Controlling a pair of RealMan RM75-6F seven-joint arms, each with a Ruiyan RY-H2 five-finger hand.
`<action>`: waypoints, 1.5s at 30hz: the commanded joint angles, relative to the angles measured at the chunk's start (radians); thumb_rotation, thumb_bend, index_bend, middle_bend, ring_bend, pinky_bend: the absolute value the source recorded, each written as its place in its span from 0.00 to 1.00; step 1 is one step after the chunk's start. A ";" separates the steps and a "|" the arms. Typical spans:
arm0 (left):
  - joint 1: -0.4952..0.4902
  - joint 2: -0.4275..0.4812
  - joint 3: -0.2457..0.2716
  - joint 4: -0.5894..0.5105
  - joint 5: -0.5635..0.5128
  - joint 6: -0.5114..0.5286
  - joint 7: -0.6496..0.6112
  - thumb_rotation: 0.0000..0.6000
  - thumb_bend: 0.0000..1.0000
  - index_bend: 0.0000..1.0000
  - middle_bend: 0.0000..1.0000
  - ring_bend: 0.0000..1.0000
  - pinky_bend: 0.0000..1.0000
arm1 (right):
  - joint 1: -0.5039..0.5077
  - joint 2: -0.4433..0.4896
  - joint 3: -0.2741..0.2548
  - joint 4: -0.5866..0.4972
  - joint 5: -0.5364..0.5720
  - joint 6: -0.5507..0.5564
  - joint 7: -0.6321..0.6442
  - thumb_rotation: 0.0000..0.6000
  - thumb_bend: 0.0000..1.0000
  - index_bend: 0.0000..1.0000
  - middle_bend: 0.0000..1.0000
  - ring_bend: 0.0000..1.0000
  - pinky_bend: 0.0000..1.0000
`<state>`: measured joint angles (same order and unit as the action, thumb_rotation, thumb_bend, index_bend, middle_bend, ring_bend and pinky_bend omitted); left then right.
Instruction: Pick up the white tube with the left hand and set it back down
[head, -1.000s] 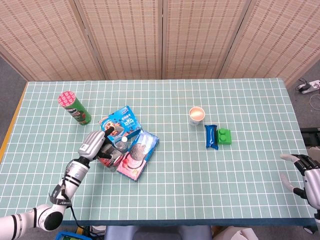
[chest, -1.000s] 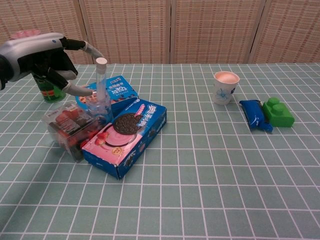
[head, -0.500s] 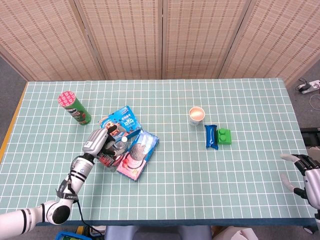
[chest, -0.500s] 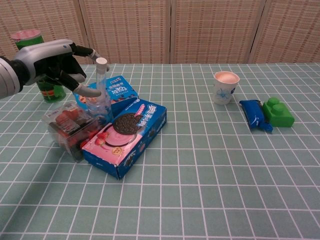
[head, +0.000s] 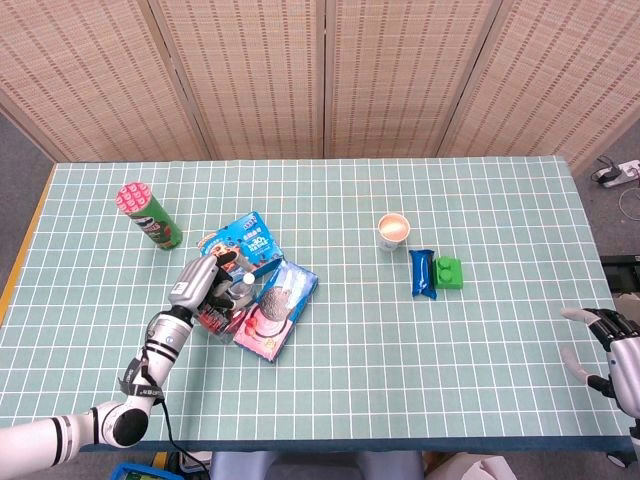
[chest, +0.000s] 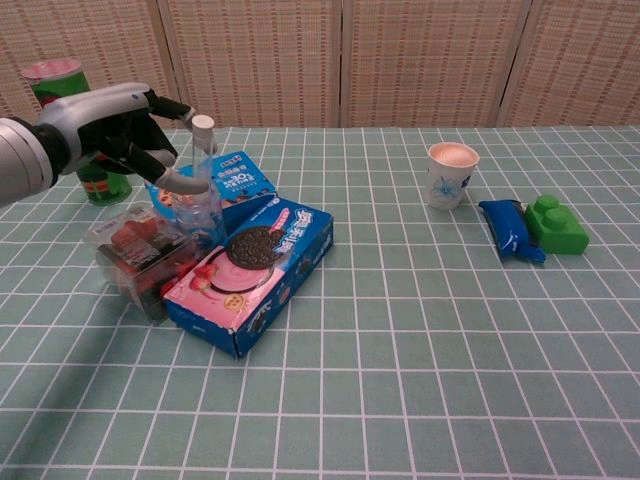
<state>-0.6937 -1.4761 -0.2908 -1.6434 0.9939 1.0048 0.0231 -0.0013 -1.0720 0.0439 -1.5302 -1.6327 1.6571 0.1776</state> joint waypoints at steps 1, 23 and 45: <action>-0.006 -0.008 -0.004 0.002 -0.013 0.004 0.012 1.00 0.11 0.54 1.00 1.00 1.00 | 0.000 0.000 0.000 0.000 0.000 0.001 0.001 1.00 0.29 0.33 0.39 0.32 0.48; -0.013 -0.053 -0.019 0.026 -0.040 0.030 0.023 1.00 0.21 0.62 1.00 1.00 1.00 | 0.000 0.001 0.001 0.003 0.002 0.001 0.011 1.00 0.29 0.33 0.39 0.32 0.48; -0.020 -0.049 -0.033 0.027 -0.064 -0.021 -0.028 1.00 0.33 0.68 1.00 1.00 1.00 | 0.001 0.002 0.002 0.006 0.005 -0.002 0.018 1.00 0.29 0.33 0.39 0.32 0.48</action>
<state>-0.7138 -1.5249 -0.3240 -1.6161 0.9300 0.9841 -0.0046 -0.0005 -1.0700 0.0462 -1.5239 -1.6274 1.6555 0.1952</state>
